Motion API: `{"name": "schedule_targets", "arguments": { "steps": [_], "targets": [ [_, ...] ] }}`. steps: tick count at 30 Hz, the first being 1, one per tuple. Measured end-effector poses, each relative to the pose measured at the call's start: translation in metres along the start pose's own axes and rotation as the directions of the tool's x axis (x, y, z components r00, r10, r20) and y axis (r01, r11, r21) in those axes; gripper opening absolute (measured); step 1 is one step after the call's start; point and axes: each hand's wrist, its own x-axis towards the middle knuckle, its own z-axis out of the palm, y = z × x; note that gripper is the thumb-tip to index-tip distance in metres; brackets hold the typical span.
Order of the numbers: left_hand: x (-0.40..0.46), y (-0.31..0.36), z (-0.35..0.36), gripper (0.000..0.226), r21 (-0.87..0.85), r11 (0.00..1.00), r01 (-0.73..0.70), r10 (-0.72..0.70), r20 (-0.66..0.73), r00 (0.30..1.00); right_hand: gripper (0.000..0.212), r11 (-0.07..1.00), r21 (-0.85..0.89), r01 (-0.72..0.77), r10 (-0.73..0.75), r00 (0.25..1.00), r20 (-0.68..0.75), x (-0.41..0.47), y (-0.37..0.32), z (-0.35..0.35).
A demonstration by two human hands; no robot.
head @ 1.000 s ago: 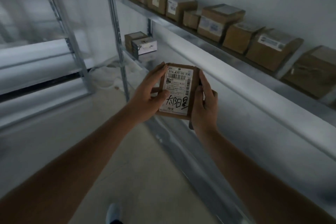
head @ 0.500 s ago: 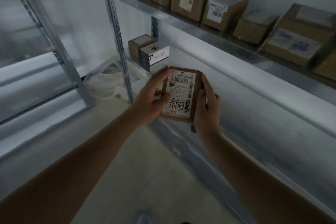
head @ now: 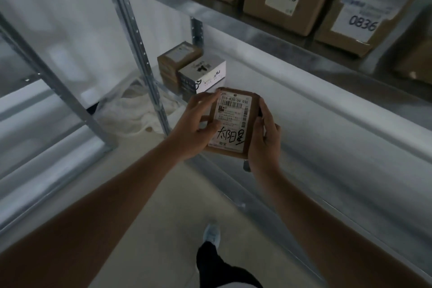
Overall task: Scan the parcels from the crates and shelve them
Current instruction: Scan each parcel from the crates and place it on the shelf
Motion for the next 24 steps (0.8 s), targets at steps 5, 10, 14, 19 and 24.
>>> {"name": "schedule_targets", "arguments": {
  "steps": [5,10,14,19,24],
  "targets": [
    [0.064,-0.044,-0.009,0.072,-0.056,0.991,0.123,-0.120,0.053,0.991,0.045,0.998,-0.008,-0.069,0.069,0.997,-0.025,0.062,0.024,0.046],
    [0.118,-0.083,-0.015,0.083,-0.041,0.991,0.130,-0.124,0.123,0.985,0.064,0.992,-0.038,-0.122,0.120,0.991,-0.060,0.111,0.044,0.081],
    [0.154,-0.116,-0.015,0.086,-0.001,0.996,0.088,-0.087,0.194,0.977,0.056,0.980,-0.062,-0.190,0.185,0.979,-0.085,0.139,0.054,0.098],
    [0.197,-0.152,-0.017,0.084,0.025,1.000,0.013,-0.020,0.294,0.956,0.044,0.957,-0.095,-0.274,0.250,0.946,-0.207,0.164,0.063,0.117],
    [0.236,-0.178,-0.015,0.083,-0.042,0.999,0.020,-0.002,0.400,0.916,0.044,0.939,-0.136,-0.315,0.256,0.907,-0.334,0.185,0.074,0.140]
  ]
}}
